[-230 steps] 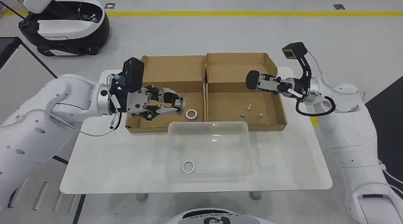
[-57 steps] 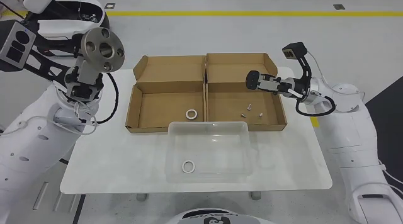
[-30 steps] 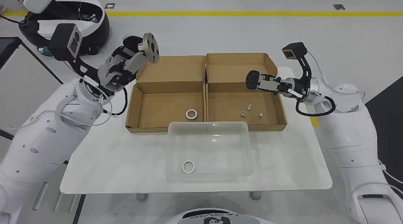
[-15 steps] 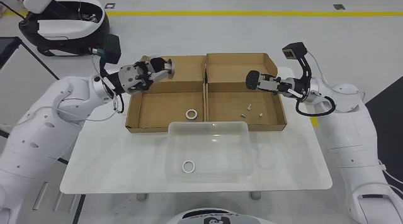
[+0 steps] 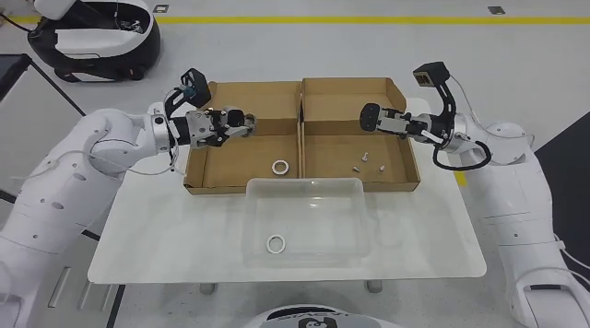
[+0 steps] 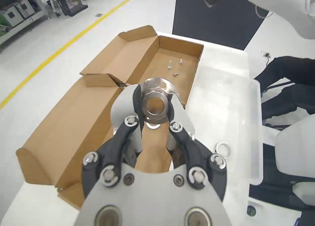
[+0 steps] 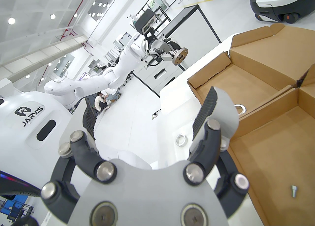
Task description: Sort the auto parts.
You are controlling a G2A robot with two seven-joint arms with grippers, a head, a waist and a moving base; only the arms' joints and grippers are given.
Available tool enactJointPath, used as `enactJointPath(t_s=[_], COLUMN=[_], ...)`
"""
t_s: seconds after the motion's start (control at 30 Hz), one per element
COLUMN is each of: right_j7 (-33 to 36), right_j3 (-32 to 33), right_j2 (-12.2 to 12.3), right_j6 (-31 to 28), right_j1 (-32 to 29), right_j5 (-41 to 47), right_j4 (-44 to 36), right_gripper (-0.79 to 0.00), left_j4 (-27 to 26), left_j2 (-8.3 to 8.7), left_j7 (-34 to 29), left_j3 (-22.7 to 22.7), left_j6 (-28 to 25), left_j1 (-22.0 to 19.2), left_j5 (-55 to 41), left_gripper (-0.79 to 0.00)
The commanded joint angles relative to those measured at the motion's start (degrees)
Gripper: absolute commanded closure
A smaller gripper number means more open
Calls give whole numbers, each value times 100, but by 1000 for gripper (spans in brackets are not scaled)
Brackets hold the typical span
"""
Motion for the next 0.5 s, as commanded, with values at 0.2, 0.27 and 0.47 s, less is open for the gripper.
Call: enactJointPath(t_s=[0.2, 0.27, 0.47], right_j7=[0, 0, 0], right_j3=[0, 0, 0], right_j2=[0, 0, 0], right_j6=[0, 0, 0], right_j1=[0, 0, 0], right_j5=[0, 0, 0], right_j4=[0, 0, 0], right_gripper=[-785, -785, -785], left_j4=[612, 821, 1529], left_j2=[-449, -599, -1066], left_j7=[-137, -139, -84], left_j3=[761, 1014, 1734], left_j6=[-101, -112, -186], left_j1=[-912, -1126, -1653], left_j5=[480, 628, 1132], left_gripper=[0, 0, 0])
